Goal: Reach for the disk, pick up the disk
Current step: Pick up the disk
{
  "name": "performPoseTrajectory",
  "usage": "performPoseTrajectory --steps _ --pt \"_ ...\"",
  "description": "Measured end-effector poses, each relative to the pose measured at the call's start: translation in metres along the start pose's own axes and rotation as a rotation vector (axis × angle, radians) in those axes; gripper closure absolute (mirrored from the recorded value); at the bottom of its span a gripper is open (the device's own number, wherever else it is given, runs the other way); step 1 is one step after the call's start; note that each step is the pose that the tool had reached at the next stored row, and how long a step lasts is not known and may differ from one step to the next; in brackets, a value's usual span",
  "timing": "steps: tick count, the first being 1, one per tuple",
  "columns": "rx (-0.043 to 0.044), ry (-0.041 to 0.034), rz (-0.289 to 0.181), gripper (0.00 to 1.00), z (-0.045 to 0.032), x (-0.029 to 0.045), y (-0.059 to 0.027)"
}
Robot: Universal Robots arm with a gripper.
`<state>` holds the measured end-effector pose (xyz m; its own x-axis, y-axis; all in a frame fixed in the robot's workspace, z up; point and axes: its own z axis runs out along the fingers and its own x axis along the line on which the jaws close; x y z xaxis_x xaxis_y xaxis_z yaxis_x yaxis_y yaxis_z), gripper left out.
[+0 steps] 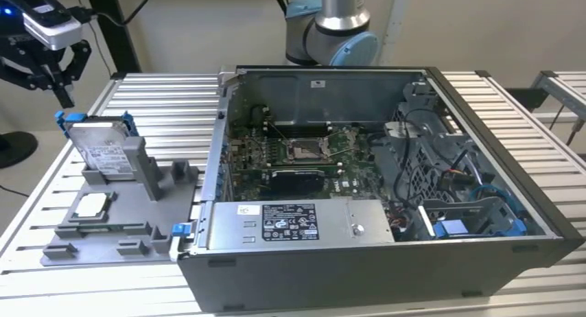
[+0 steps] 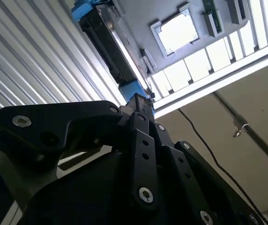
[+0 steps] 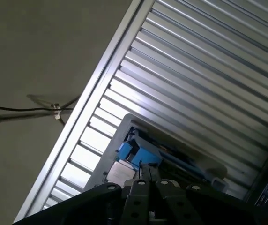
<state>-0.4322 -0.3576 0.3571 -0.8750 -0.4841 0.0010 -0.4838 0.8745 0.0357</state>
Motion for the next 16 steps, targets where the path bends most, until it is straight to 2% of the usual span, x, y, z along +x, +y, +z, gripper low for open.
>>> performPoseTrajectory --steps 16 --pt "0.0005 0.0078 -0.212 1.0 0.0 0.0001 0.0001"
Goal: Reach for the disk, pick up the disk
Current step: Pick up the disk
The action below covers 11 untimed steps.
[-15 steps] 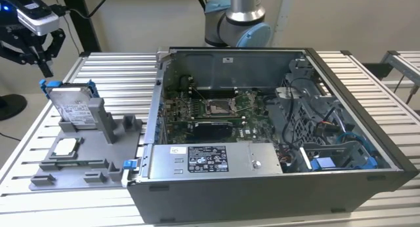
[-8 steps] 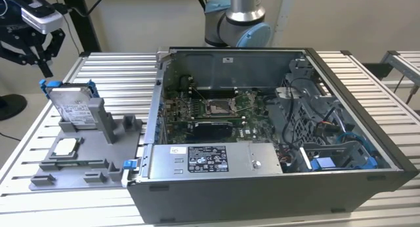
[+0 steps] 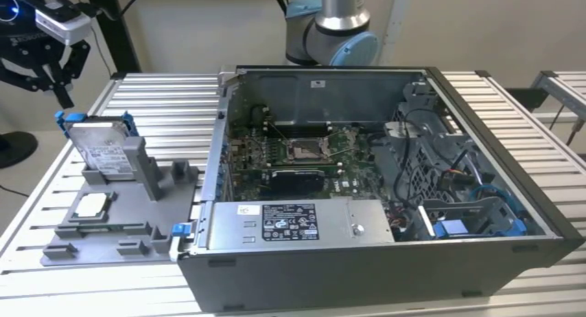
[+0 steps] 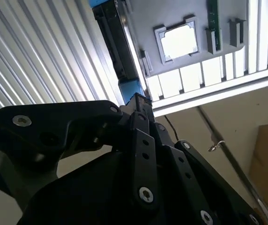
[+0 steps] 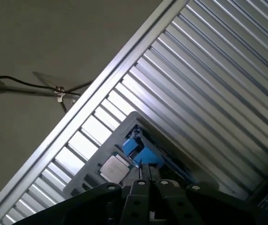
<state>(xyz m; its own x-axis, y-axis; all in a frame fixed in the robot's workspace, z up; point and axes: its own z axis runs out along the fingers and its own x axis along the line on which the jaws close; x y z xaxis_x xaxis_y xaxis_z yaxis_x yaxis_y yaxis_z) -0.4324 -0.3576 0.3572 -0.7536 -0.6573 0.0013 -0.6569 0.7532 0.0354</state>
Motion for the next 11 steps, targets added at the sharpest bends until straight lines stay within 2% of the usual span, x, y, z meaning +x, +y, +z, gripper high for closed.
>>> performPoseTrajectory --steps 11 --pt "0.0002 0.0047 -0.132 1.0 0.0 0.0001 0.0001"
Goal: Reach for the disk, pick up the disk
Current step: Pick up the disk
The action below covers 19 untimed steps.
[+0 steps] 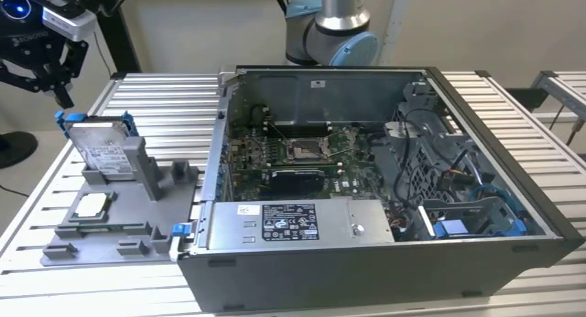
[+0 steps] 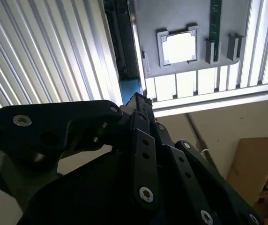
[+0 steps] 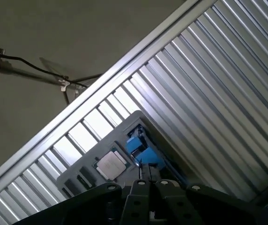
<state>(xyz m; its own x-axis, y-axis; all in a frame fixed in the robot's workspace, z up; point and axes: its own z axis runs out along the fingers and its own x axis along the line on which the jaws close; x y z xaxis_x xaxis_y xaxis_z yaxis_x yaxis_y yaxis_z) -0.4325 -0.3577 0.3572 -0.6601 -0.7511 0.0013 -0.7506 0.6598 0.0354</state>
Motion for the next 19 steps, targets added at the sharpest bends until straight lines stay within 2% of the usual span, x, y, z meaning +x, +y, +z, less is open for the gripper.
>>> performPoseTrajectory --steps 12,19 --pt "-0.0024 -0.0023 -0.017 1.0 -0.0001 0.0 0.0" --pt "0.0003 -0.0016 -0.093 1.0 0.0 -0.0001 0.0"
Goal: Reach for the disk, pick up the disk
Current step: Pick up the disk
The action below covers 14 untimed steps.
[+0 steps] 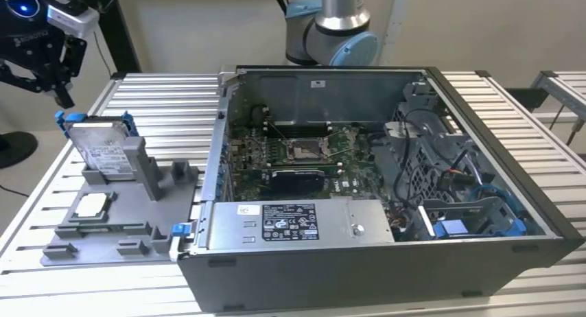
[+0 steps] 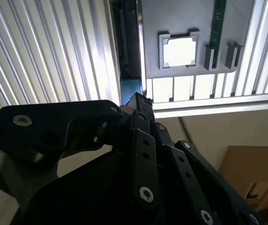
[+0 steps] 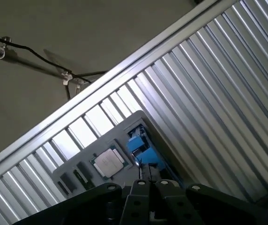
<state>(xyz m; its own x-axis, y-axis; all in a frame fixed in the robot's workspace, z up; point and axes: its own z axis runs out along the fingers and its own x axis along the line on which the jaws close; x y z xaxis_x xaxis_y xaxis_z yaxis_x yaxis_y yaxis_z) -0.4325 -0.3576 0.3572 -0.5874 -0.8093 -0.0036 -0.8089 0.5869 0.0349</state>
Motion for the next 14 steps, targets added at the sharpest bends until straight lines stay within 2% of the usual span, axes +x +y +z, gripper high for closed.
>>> performPoseTrajectory --steps 6,14 --pt "0.0066 -0.0014 -0.108 1.0 0.0014 0.0001 0.0" --pt "0.0064 0.0023 -0.244 1.0 0.0019 0.0001 0.0"
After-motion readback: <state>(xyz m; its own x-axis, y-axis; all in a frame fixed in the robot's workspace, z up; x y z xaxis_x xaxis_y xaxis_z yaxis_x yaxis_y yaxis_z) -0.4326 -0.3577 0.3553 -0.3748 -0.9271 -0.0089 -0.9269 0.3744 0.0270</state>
